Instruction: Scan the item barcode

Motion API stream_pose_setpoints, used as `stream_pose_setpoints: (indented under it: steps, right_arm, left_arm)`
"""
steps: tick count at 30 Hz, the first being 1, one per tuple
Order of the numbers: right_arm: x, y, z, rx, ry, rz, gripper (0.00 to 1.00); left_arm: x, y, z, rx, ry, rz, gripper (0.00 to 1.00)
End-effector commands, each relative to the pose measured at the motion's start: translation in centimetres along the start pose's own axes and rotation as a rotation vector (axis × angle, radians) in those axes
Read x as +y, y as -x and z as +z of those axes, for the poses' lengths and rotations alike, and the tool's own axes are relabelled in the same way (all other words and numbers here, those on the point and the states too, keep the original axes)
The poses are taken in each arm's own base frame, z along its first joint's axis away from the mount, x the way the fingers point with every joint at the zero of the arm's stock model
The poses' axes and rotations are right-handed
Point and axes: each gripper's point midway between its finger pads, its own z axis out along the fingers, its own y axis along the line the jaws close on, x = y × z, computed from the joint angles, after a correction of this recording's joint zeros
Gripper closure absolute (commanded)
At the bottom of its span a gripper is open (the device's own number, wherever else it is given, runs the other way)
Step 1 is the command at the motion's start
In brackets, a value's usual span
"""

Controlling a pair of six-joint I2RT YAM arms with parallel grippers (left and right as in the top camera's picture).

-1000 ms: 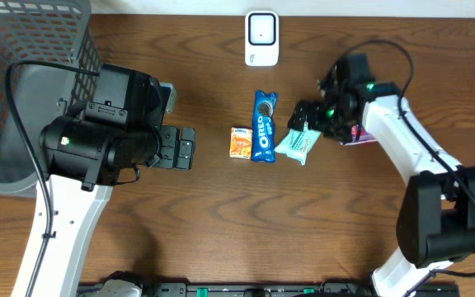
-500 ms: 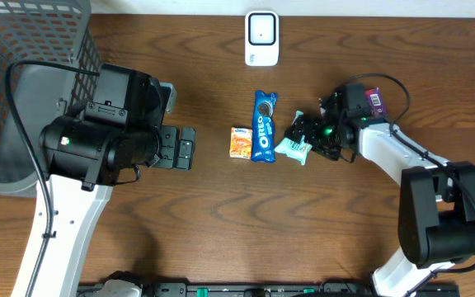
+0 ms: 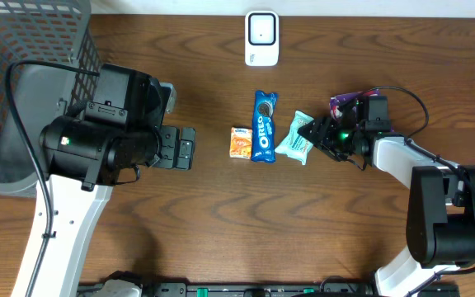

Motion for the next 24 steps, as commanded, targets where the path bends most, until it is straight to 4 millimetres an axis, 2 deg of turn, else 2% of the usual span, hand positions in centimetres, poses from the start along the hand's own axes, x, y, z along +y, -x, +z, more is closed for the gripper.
stream_pose_setpoints:
  steps: [1,6,12,13,16,20,24]
  right_arm:
    - [-3.0,-2.0,1.1,0.033,-0.095,0.082,0.32]
    - [-3.2,-2.6,1.8,0.037,-0.126,0.139,0.34]
    - [-5.7,-4.0,3.6,0.059,-0.22,0.25,0.34]
    - [-5.9,-4.1,4.0,0.065,-0.213,0.255,0.4]
    - [-6.6,-4.2,4.5,0.077,-0.212,0.26,0.97]
    - [-6.8,-3.1,3.9,0.053,-0.202,0.254,0.99]
    - [-6.1,-1.6,2.7,0.046,-0.178,0.188,0.99]
  left_arm:
    - [0.3,0.2,-0.2,-0.005,0.014,-0.006,0.02]
    - [0.3,0.2,-0.2,-0.005,0.014,-0.006,0.02]
    - [0.3,0.2,-0.2,-0.005,0.014,-0.006,0.02]
    - [0.3,0.2,-0.2,-0.005,0.014,-0.006,0.02]
    - [0.3,0.2,-0.2,-0.005,0.014,-0.006,0.02]
    - [0.3,0.2,-0.2,-0.005,0.014,-0.006,0.02]
    - [0.3,0.2,-0.2,-0.005,0.014,-0.006,0.02]
